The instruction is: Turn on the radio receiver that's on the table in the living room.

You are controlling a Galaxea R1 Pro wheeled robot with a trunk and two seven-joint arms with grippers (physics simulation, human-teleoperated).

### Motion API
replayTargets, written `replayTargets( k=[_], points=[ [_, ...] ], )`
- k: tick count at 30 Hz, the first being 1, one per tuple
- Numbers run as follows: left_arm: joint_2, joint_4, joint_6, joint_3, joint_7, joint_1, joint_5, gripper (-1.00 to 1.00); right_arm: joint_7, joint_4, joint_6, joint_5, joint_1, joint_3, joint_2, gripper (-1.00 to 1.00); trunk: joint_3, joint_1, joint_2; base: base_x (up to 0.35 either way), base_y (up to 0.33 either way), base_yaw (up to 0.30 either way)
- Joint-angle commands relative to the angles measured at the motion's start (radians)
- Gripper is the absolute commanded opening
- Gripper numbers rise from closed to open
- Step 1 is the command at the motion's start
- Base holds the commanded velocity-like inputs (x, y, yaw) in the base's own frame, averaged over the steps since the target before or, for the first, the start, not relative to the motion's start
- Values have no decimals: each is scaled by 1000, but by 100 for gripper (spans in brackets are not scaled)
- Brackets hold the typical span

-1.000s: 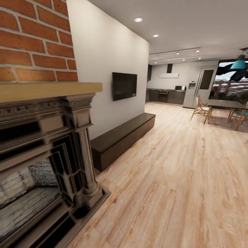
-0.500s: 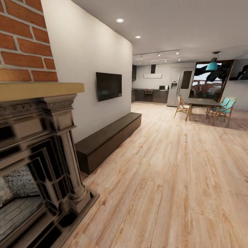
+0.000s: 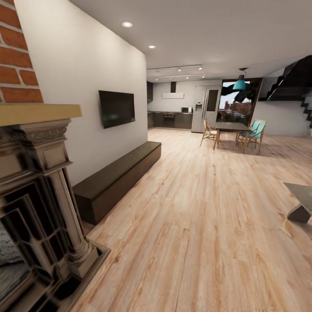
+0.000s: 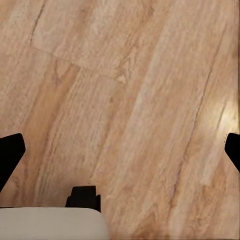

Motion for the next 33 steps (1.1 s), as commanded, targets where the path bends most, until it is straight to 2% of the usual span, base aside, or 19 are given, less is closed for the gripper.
replayTargets(
  k=[1,27,33],
  points=[
    [0,0,0,0,0,0,0,100,0,0,0,0,0,0,0,100,0,0,0,0,0,-272],
    [0,0,0,0,2,0,0,100,0,0,0,0,0,0,0,100,1,0,0,0,0,-272],
    [1,0,1,0,2,0,-1,100,0,0,0,0,0,0,0,100,3,0,0,182,0,-272]
  ],
)
